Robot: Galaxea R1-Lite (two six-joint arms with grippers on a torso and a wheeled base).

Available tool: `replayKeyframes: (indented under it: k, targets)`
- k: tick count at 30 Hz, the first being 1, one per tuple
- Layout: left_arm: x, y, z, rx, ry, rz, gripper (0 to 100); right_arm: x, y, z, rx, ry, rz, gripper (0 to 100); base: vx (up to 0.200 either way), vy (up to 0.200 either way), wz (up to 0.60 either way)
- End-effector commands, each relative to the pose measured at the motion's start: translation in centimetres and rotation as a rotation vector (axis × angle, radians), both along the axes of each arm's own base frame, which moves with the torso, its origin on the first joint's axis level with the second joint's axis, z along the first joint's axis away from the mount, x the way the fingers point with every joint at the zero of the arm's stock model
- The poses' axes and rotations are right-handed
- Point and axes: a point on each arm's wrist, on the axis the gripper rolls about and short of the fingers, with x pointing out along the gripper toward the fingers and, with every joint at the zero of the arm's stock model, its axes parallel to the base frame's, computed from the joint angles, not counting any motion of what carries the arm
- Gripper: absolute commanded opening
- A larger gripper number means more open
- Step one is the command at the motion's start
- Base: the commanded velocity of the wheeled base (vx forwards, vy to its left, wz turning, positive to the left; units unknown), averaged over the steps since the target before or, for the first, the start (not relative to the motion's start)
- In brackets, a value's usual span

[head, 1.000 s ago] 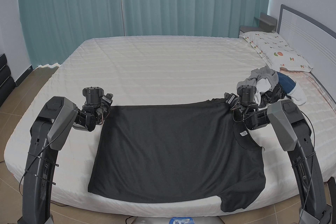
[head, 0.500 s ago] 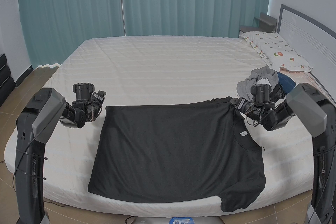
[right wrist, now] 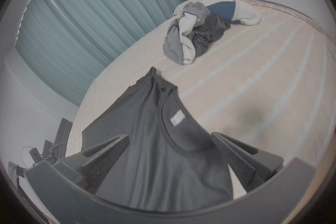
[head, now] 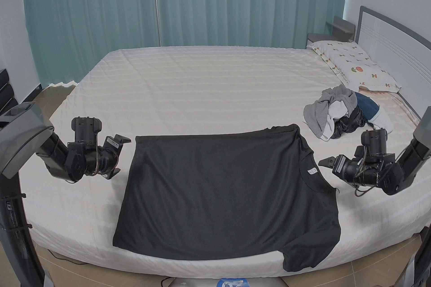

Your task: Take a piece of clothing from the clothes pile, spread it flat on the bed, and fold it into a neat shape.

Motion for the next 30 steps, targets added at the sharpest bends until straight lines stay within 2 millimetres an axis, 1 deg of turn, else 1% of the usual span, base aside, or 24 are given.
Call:
replayKeyframes:
  k: [1,4,5,7,10,11,12,14,16,19,22,25,27,30]
  targets:
    - [-6.7,-1.5,2.2,-0.099,0.003,-0.093,100,-6.7,-1.1,0.7,0.076,0.017,0.018,100,0.0,0.0,0.0]
    - [-7.7,-1.5,2.0,-0.103,0.016,-0.097,100,-7.3,-1.4,-0.2,0.092,0.037,0.021,100,0.0,0.0,0.0]
    - [-7.7,-1.5,2.0,-0.103,0.016,-0.097,100,-7.3,-1.4,-0.2,0.092,0.037,0.021,100,-0.2,0.0,0.0]
    - [-8.6,-1.5,1.3,-0.109,0.031,-0.11,100,-7.5,-1.9,-1.6,0.124,0.066,0.03,100,-0.2,0.0,0.0]
    - [-8.9,-1.5,0.9,-0.115,0.025,-0.12,100,-7.2,-2.7,-3.1,0.171,0.089,0.036,100,-0.2,0.0,0.0]
    - [-9.1,-1.5,0.7,-0.117,0.022,-0.126,100,-6.9,-3.0,-4.0,0.182,0.1,0.036,100,-0.2,0.0,0.0]
    - [-9.1,-1.5,0.6,-0.118,0.022,-0.127,100,-6.9,-3.0,-4.1,0.182,0.099,0.037,100,-0.2,0.0,0.0]
    - [-9.2,-1.6,0.2,-0.126,0.027,-0.142,100,-6.7,-3.0,-5.4,0.183,0.106,0.033,100,-0.2,0.0,0.0]
    - [-9.2,-1.6,-0.2,-0.128,0.034,-0.148,100,-6.6,-3.2,-6.0,0.186,0.101,0.026,100,-0.2,0.0,0.0]
    - [-8.9,-1.5,-1.5,-0.116,0.055,-0.142,100,-6.2,-3.6,-7.0,0.185,0.056,0.018,100,0.0,0.0,0.0]
    - [-8.8,-1.6,-1.6,-0.115,0.031,-0.14,100,-5.6,-3.6,-7.8,0.184,0.012,0.018,100,0.0,0.0,0.0]
    - [-9.0,-1.6,-1.7,-0.115,0.018,-0.142,100,-5.0,-3.4,-8.7,0.224,-0.01,-0.004,100,0.0,0.0,0.0]
    - [-9.1,-1.6,-1.7,-0.115,0.017,-0.144,100,-4.7,-3.3,-8.7,0.242,-0.019,-0.011,100,0.0,0.0,0.0]
    - [-9.0,-1.7,-1.7,-0.114,0.015,-0.147,100,-3.2,-2.3,-8.8,0.275,-0.043,0.0,100,0.0,0.0,0.0]
